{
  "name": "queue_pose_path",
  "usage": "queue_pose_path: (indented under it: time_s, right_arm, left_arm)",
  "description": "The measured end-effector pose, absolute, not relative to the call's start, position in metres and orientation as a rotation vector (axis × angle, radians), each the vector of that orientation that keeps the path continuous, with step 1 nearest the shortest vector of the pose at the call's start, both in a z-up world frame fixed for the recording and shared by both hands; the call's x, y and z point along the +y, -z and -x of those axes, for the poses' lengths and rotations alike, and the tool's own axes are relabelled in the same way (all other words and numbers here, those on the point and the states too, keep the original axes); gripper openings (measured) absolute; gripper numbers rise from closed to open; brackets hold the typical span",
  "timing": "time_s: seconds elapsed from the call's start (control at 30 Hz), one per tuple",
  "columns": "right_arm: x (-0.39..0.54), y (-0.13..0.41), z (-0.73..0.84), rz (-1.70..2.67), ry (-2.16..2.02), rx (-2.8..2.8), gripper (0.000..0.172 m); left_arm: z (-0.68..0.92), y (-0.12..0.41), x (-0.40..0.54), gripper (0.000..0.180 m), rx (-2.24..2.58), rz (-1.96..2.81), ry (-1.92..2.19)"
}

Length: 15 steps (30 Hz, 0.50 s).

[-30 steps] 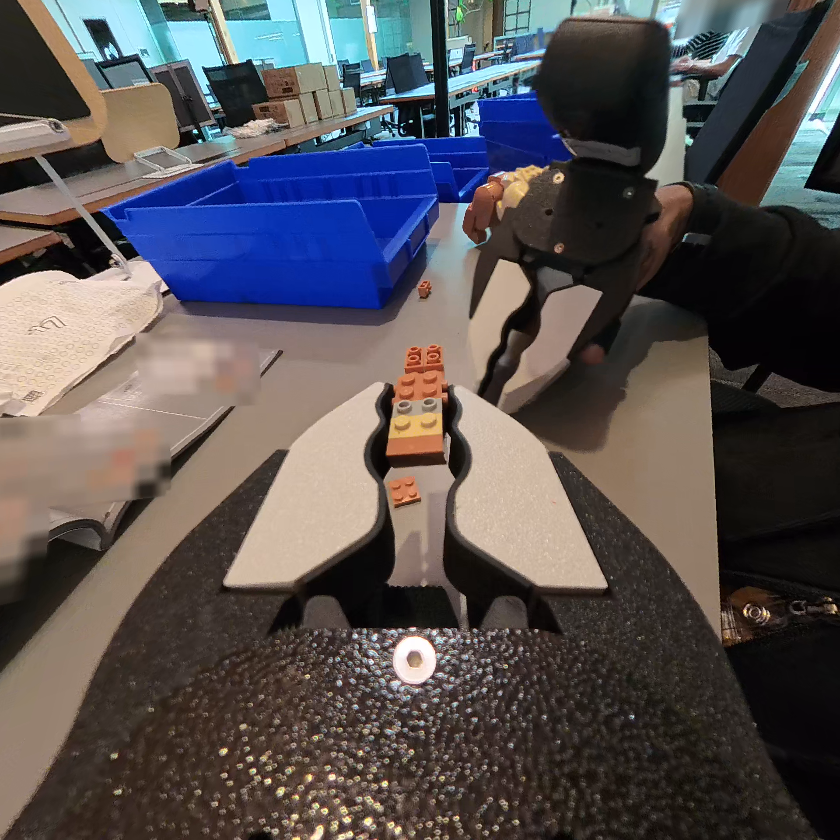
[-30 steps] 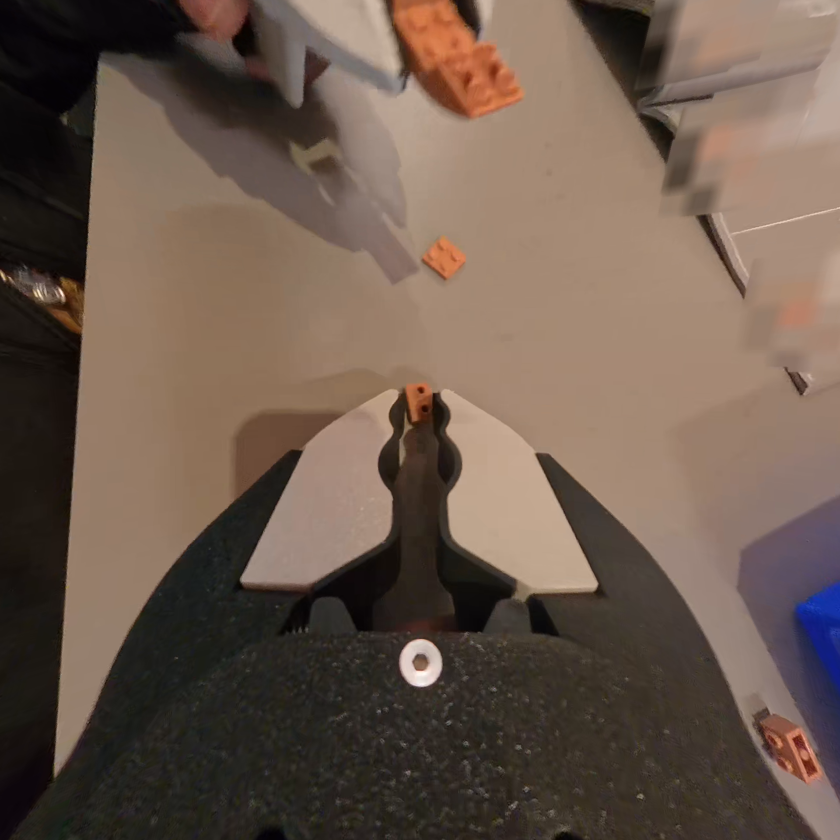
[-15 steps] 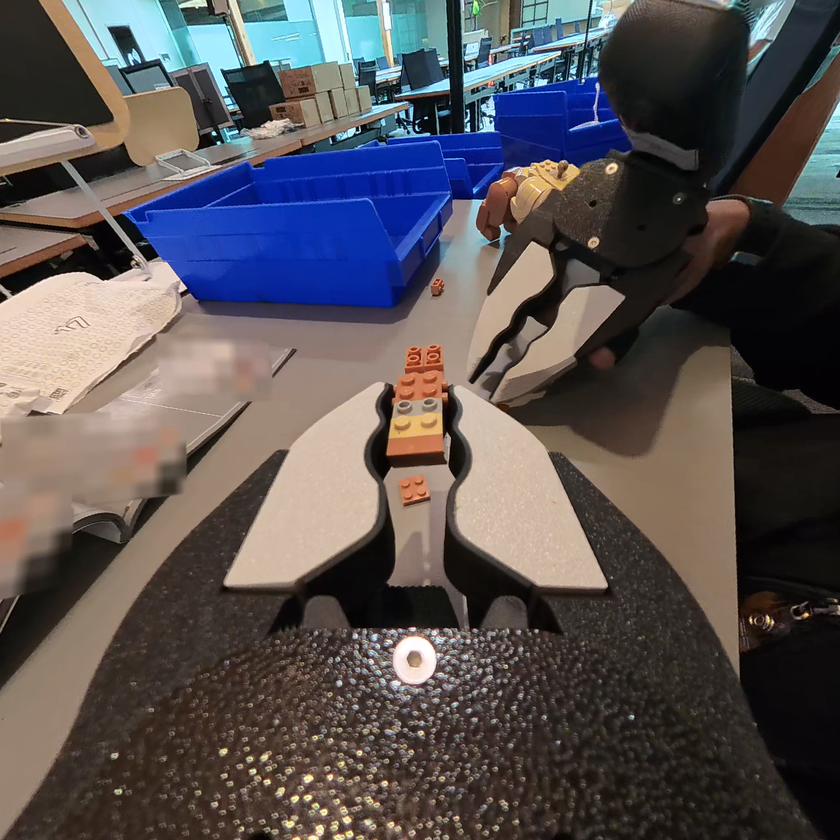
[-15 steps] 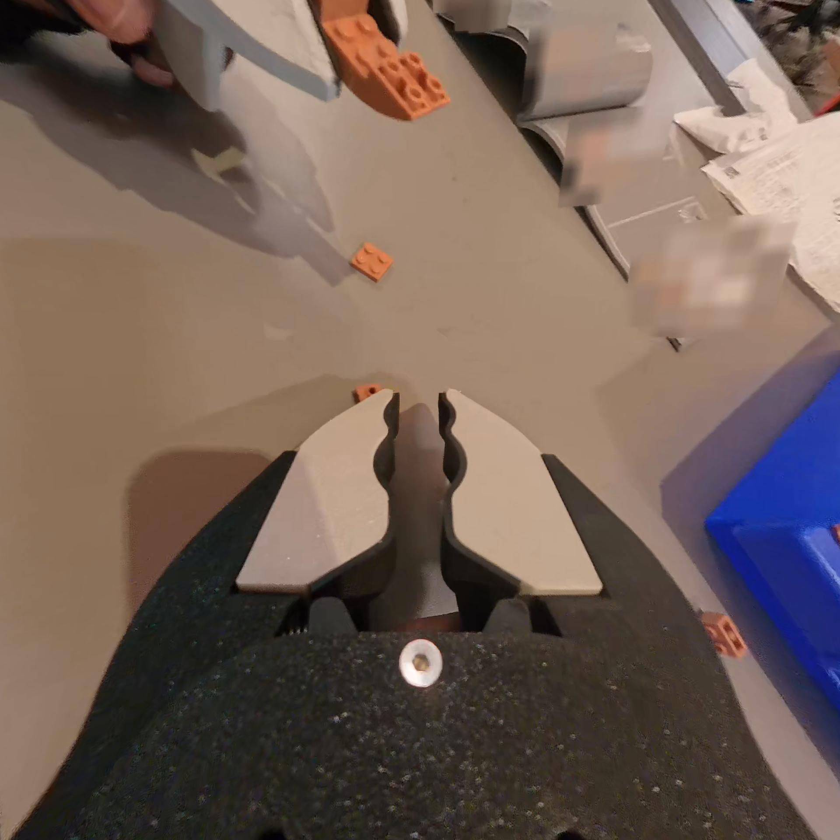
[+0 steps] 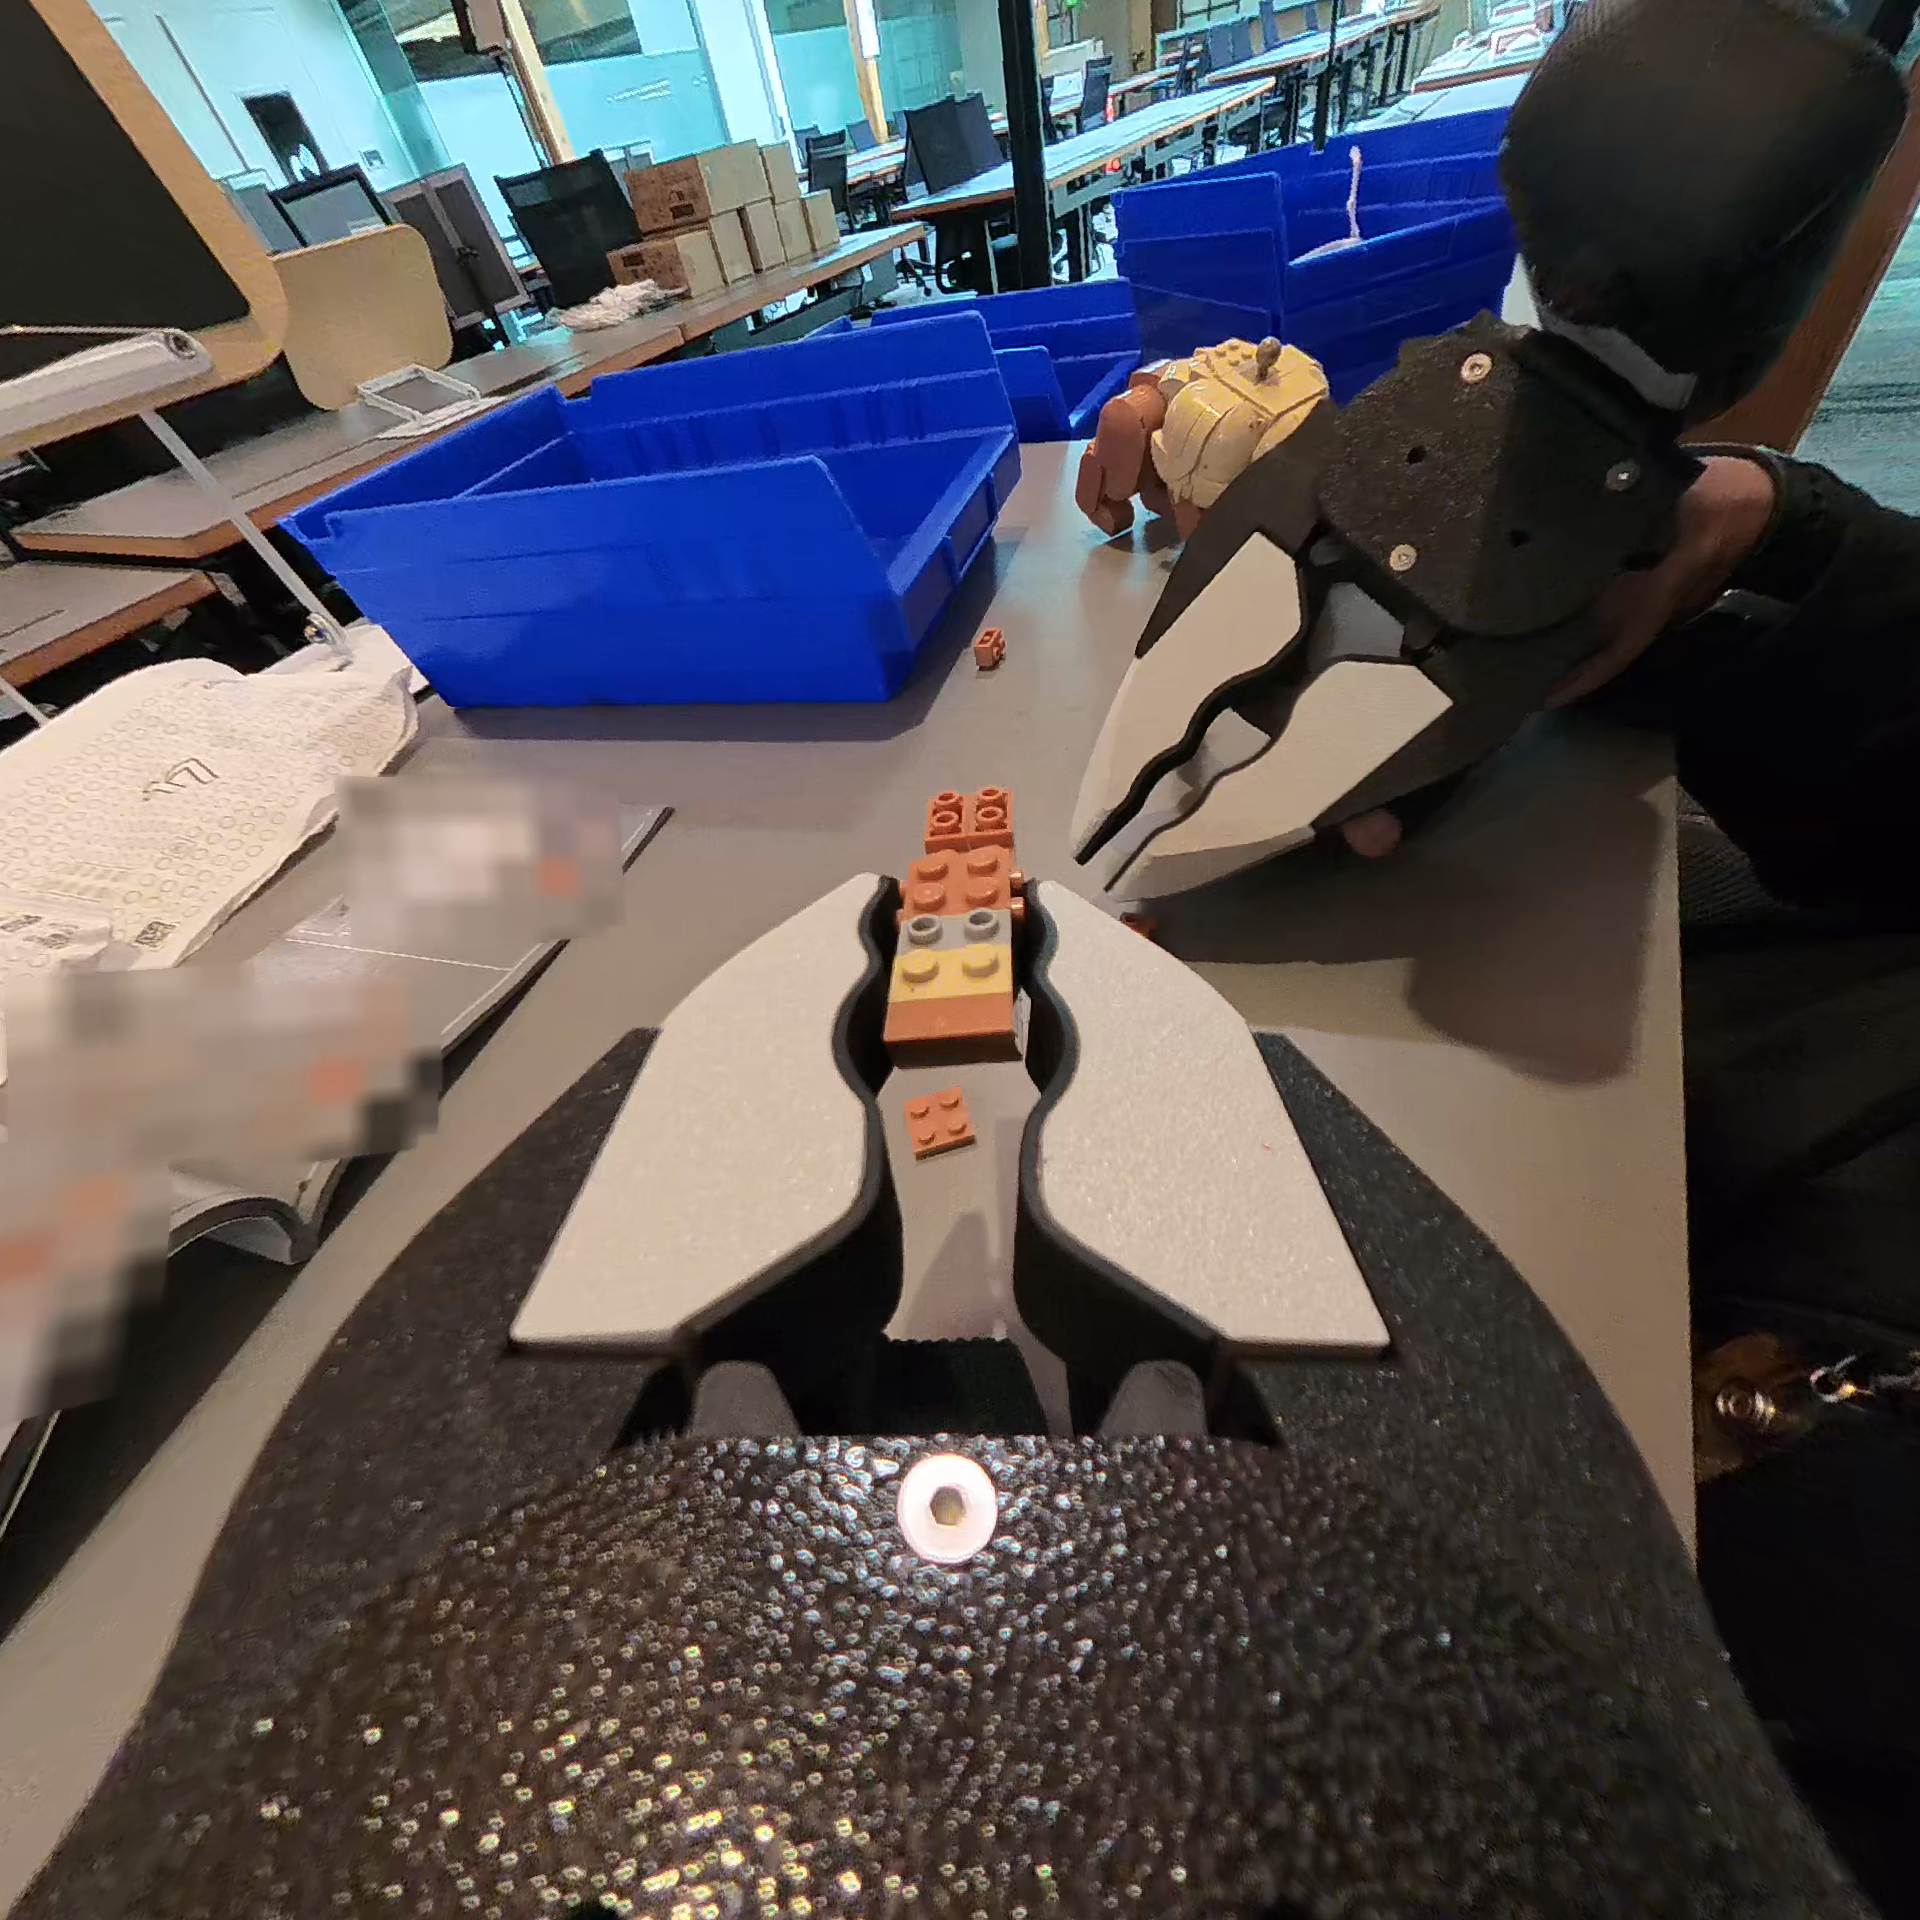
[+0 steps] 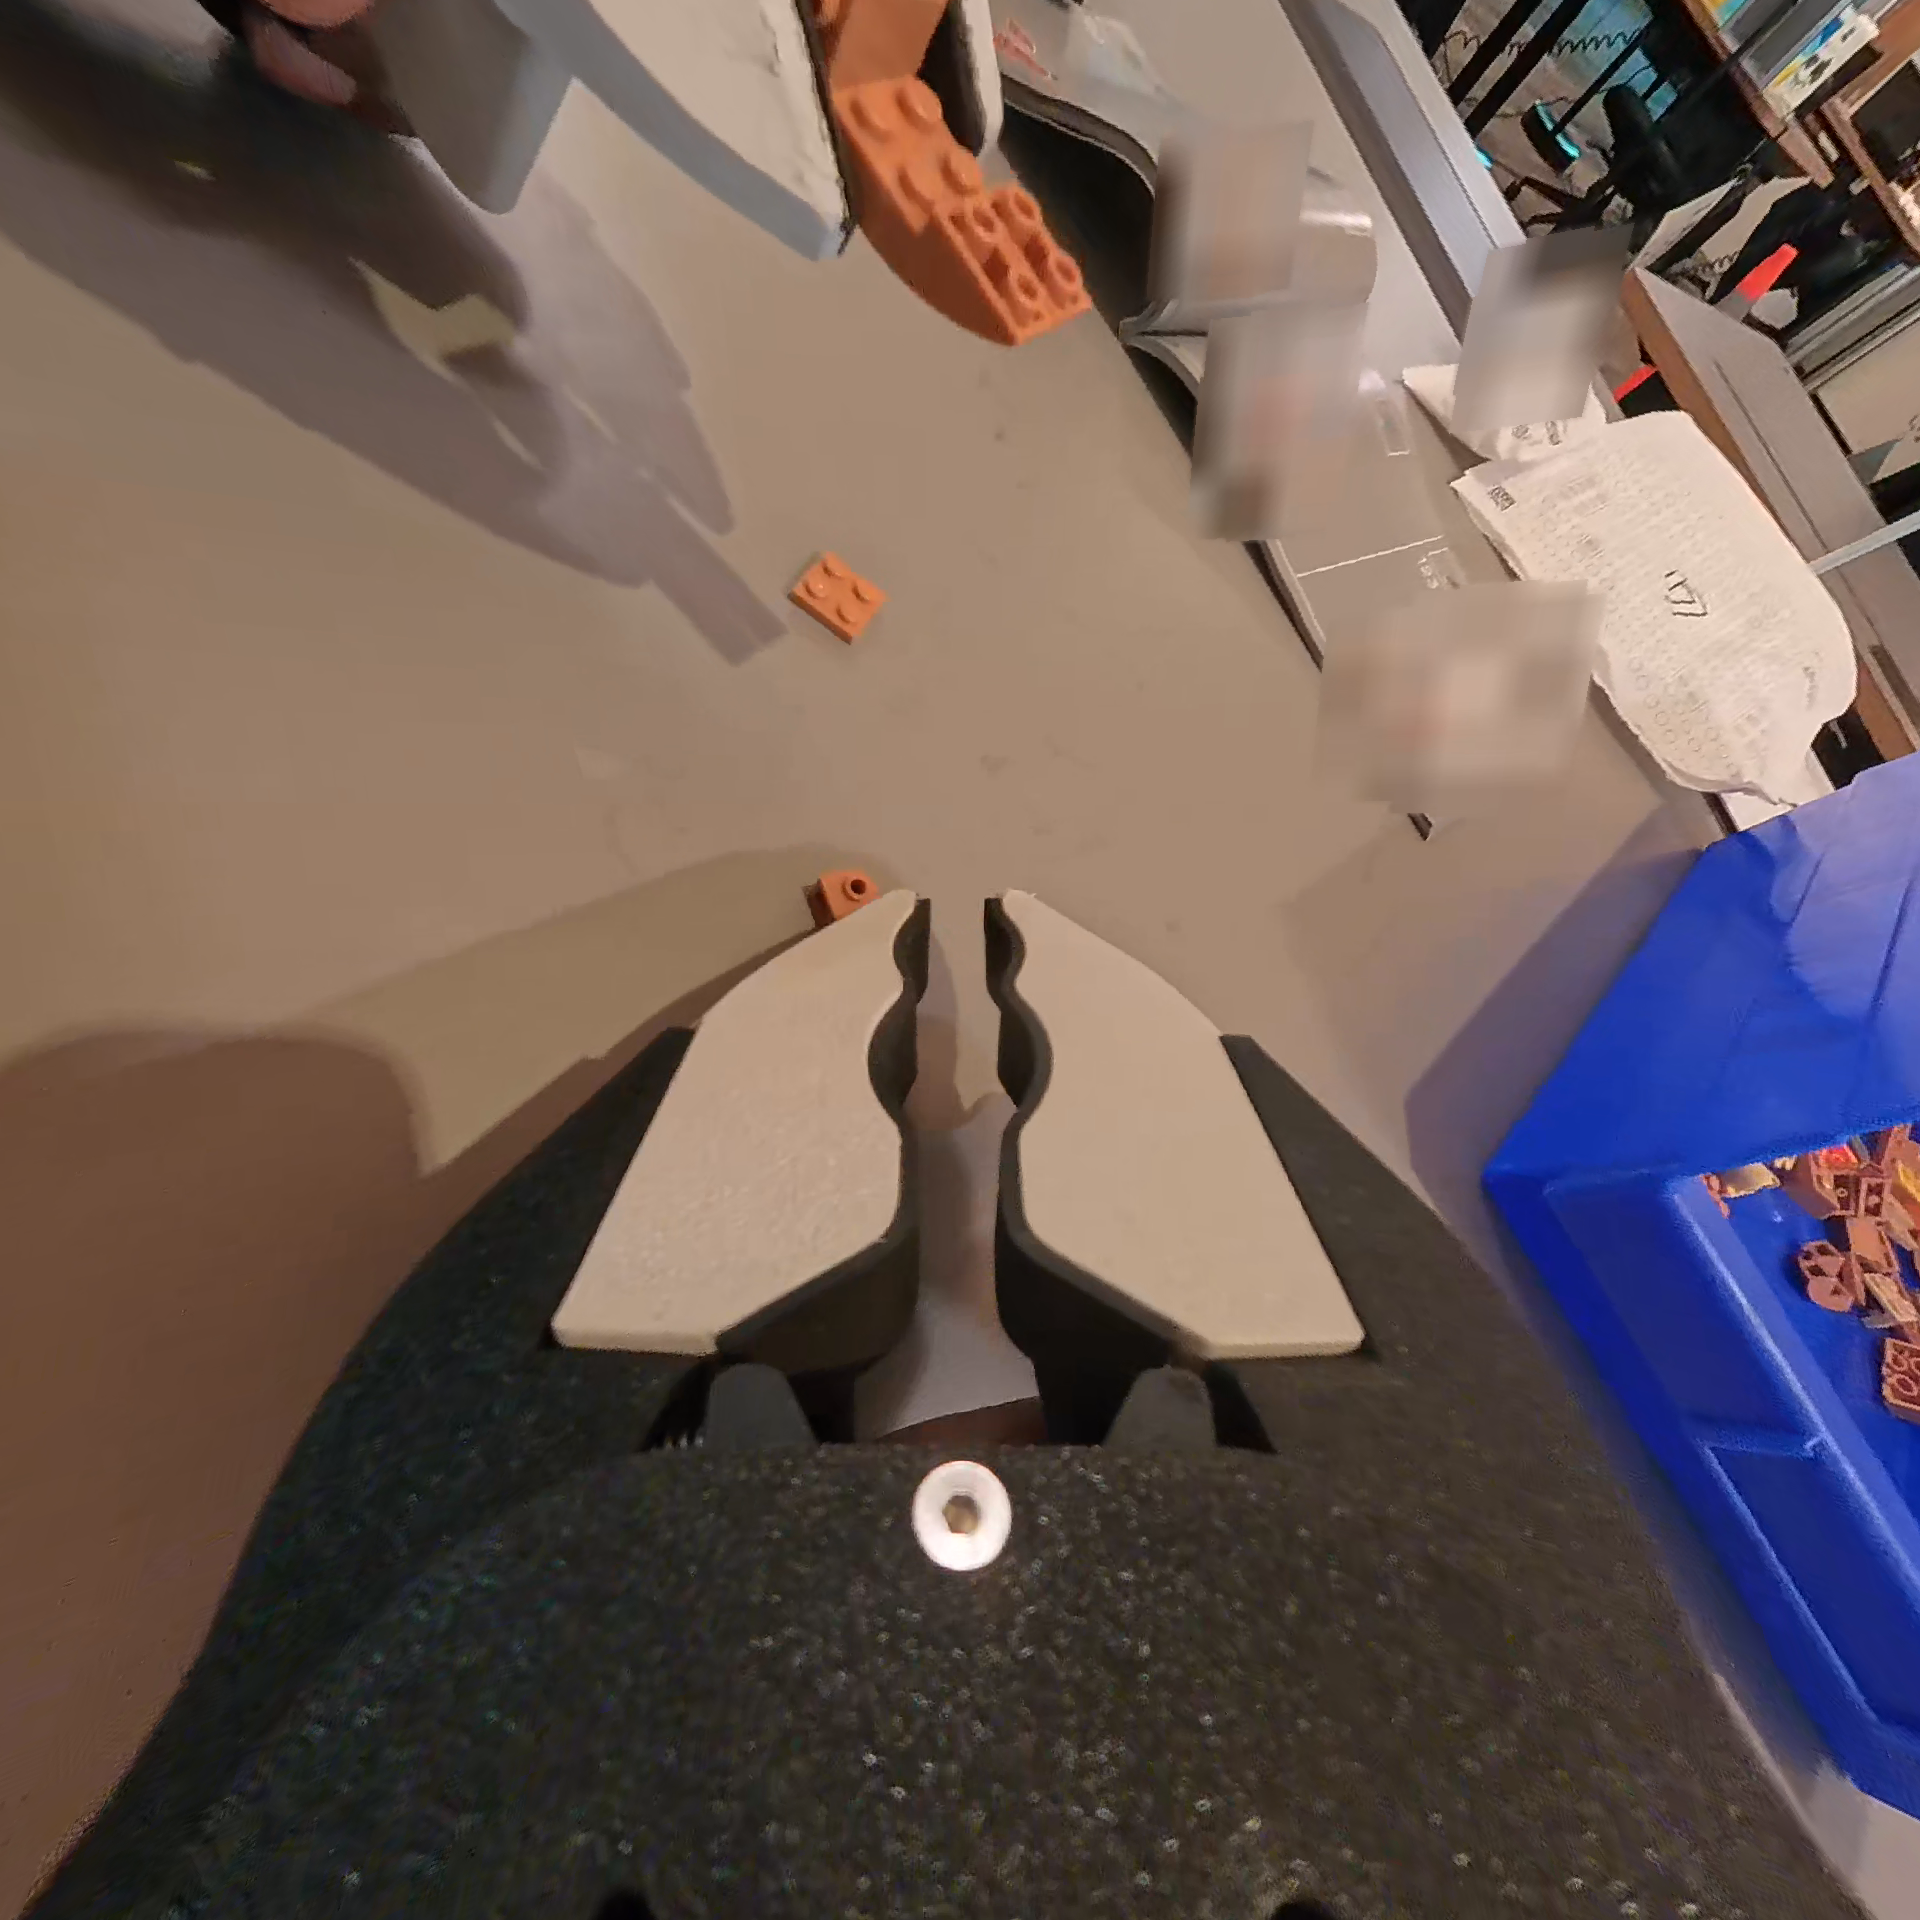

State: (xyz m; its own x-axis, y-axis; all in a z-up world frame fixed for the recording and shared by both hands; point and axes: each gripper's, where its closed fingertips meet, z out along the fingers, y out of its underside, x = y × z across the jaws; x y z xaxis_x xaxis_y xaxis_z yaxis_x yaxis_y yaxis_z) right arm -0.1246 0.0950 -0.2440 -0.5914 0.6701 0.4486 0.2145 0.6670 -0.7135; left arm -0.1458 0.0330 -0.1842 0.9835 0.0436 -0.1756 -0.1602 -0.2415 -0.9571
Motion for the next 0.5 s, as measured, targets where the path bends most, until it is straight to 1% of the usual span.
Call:
queue_pose_path:
  time_s: [0.13,0.23,0.33,0.5]
  right_arm:
    - [0.0928,0.2434,0.1231,0.632,-0.782,-2.135,0.008]
    - [0.0916,0.2410,0.1217,0.610,-0.789,-2.119,0.014]
    - [0.0900,0.2407,0.1196,0.596,-0.799,-2.123,0.014]
    - [0.0892,0.2429,0.1194,0.594,-0.794,-2.141,0.009]
  left_arm:
    - [0.1405,0.1858,0.0342,0.021,0.114,1.813,-0.176]
    - [0.1392,0.1857,0.0346,0.021,0.124,1.812,-0.183]
    - [0.1388,0.1856,0.0347,0.021,0.127,1.812,-0.185]
    - [0.1380,0.1872,0.0351,0.021,0.133,1.820,-0.187]
